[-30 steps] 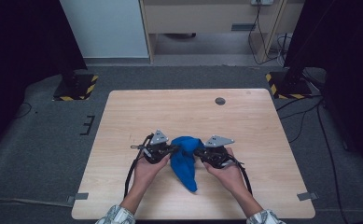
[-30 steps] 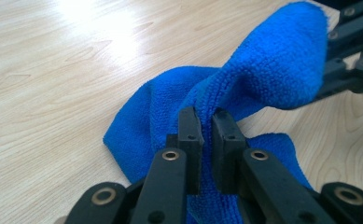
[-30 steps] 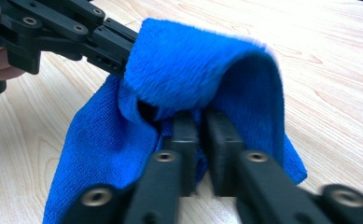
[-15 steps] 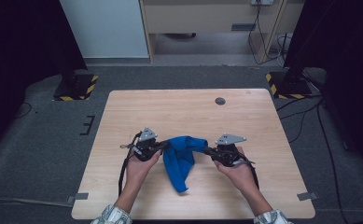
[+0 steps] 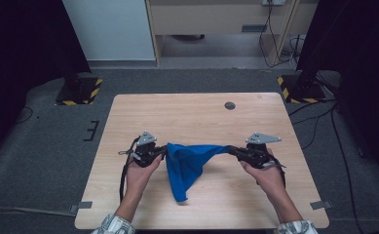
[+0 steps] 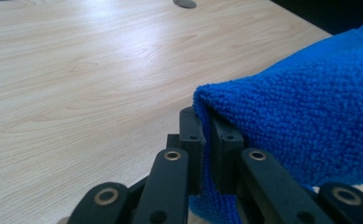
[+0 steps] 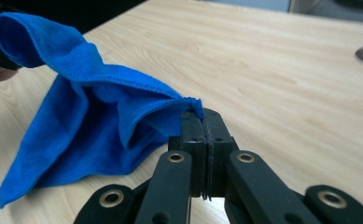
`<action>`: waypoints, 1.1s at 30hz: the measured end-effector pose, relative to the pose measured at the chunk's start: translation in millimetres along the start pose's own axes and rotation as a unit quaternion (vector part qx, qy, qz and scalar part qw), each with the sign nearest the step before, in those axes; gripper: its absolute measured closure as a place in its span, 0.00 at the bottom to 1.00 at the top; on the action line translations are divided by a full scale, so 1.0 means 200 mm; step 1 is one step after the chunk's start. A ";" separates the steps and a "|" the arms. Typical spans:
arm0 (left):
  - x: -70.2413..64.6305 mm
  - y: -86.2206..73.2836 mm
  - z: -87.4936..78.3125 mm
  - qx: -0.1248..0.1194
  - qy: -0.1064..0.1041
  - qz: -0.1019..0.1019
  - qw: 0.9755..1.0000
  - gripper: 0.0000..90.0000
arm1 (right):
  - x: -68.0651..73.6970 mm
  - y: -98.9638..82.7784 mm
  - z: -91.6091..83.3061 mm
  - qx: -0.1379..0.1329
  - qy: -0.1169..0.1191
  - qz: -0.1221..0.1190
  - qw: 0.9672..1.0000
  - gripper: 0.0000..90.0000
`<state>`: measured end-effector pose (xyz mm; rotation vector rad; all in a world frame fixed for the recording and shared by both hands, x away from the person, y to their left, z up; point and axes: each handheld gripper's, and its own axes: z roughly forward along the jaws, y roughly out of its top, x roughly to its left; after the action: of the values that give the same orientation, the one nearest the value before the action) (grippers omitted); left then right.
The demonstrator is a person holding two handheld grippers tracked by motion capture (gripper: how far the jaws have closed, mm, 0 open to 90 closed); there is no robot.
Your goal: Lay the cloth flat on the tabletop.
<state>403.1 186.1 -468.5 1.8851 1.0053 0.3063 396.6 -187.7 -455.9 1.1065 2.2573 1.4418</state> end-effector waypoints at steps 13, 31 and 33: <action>0.06 -0.10 0.11 0.091 0.023 -0.009 0.996 0.93 | -0.05 -0.10 0.14 0.068 -0.021 -0.047 0.996 0.99; 0.08 -0.15 0.16 0.099 0.044 0.003 0.994 0.68 | -0.10 -0.16 0.21 0.081 -0.058 -0.013 0.995 0.63; 0.07 -0.15 0.16 0.096 0.041 0.004 0.995 0.67 | -0.08 -0.15 0.19 0.075 -0.061 -0.009 0.995 0.55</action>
<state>414.9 183.7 -513.0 2.0640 1.1161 0.3026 415.0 -181.3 -503.7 1.1789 2.3137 1.1808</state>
